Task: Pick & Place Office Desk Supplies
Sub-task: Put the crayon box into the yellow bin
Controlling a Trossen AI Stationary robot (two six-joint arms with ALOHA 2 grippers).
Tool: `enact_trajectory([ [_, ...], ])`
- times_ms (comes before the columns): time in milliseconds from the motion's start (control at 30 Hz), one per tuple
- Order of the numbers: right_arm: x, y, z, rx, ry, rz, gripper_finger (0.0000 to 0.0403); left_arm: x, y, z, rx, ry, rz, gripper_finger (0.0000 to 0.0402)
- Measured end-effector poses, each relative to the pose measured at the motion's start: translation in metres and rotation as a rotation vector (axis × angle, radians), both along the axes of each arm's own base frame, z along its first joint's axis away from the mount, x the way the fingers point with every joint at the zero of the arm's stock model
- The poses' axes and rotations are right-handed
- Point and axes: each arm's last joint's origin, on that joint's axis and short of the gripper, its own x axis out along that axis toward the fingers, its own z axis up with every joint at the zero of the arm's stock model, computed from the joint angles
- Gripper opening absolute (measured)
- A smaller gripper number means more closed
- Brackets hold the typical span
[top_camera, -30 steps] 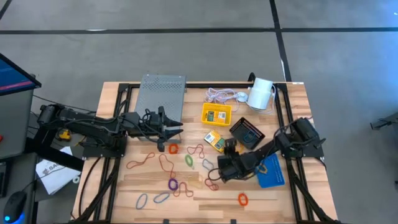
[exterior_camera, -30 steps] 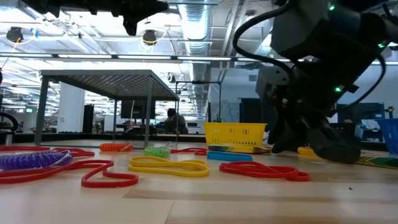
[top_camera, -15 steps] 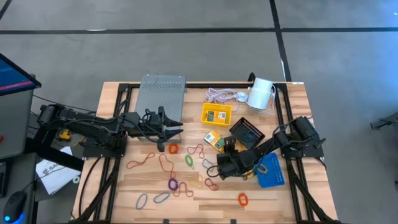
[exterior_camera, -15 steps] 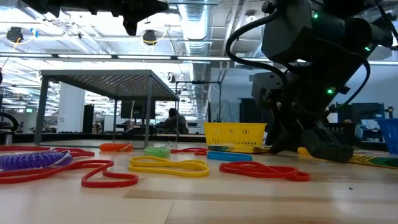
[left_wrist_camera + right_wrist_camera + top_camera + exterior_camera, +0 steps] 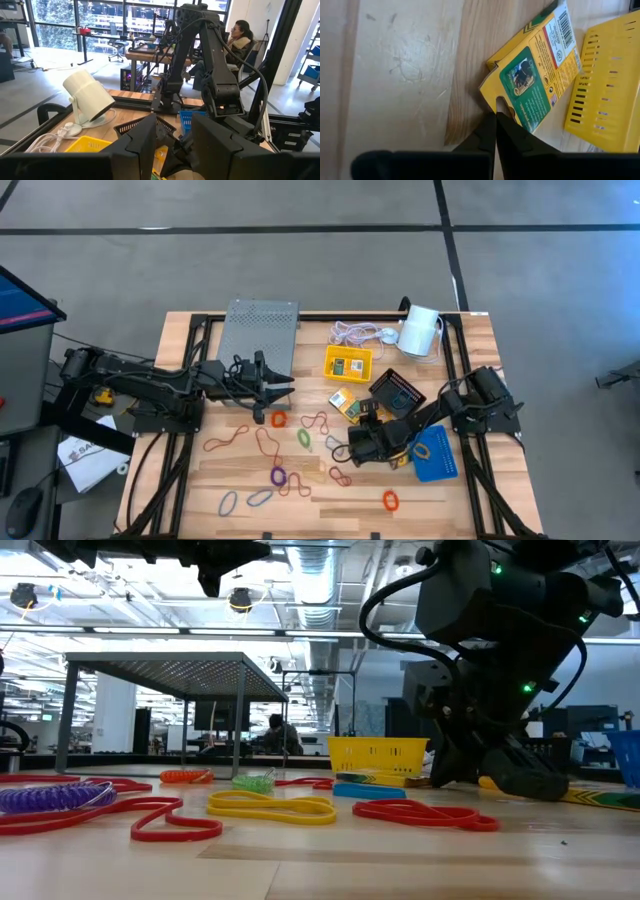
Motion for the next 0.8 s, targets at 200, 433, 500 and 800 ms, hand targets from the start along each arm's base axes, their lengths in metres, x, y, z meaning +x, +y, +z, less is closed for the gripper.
enact_trajectory([
  [200,0.0,0.0,0.0,0.0,0.0,-0.002,0.0001,0.0,0.0,0.0,0.0,0.0,0.0,0.012],
  [433,0.004,0.002,0.008,0.007,0.002,-0.026,0.0001,0.0,0.0,0.0,0.0,0.0,0.0,0.012],
  [500,0.006,0.003,0.015,0.016,-0.014,-0.043,0.0001,0.0,0.0,0.0,0.0,-0.001,0.0,0.012],
  [800,0.003,-0.001,0.07,0.098,-0.168,-0.117,0.0,-0.002,0.0,0.004,-0.005,-0.029,0.0,0.012],
])
